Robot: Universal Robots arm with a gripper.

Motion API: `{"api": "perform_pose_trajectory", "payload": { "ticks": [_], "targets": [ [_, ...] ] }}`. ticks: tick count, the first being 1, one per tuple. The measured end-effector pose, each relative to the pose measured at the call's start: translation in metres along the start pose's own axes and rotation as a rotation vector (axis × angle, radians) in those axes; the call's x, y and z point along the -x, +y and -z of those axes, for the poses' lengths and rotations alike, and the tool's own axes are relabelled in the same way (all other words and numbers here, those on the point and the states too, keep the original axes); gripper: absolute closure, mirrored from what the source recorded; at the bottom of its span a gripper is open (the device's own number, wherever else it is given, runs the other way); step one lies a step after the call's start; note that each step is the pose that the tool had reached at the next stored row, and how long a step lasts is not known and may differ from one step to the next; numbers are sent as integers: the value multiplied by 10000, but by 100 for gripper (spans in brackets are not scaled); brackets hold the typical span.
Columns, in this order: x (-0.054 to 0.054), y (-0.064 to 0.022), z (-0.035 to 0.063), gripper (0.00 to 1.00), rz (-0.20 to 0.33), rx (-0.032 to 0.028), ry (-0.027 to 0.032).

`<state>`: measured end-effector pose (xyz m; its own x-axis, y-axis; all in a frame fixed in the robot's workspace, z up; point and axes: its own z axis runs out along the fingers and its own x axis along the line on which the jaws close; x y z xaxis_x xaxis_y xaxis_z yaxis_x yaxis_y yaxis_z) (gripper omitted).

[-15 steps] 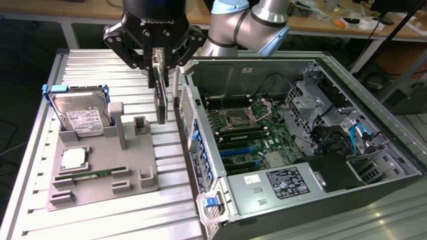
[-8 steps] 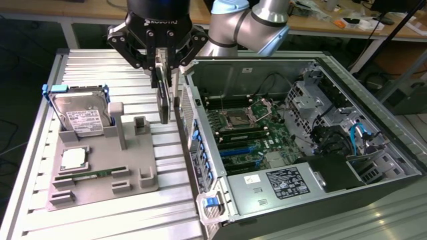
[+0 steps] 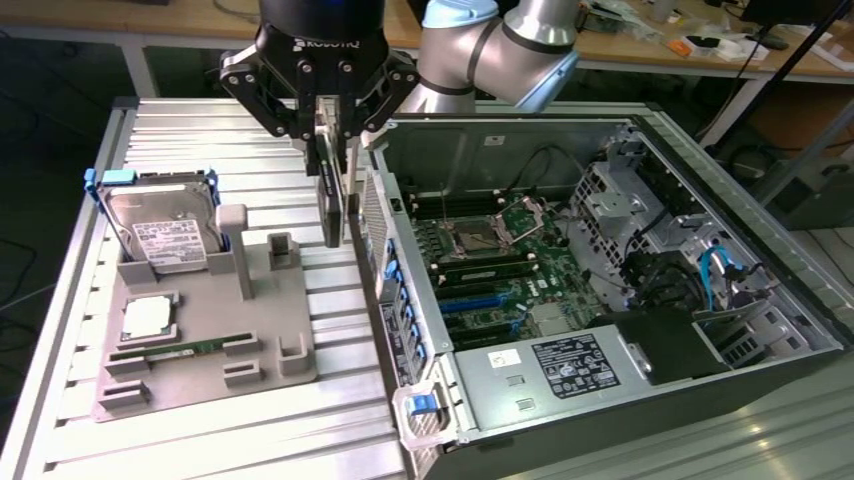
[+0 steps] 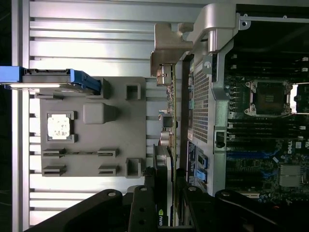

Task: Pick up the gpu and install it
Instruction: 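Pick up the gpu and move the gpu toward the slot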

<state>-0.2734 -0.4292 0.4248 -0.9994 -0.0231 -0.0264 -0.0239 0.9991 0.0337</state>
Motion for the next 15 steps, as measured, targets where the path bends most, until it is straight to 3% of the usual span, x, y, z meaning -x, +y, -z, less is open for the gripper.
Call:
{"api": "perform_pose_trajectory", "payload": {
  "ticks": [15],
  "targets": [
    [37,1,8,73,-1,1,-1]
  ]
}}
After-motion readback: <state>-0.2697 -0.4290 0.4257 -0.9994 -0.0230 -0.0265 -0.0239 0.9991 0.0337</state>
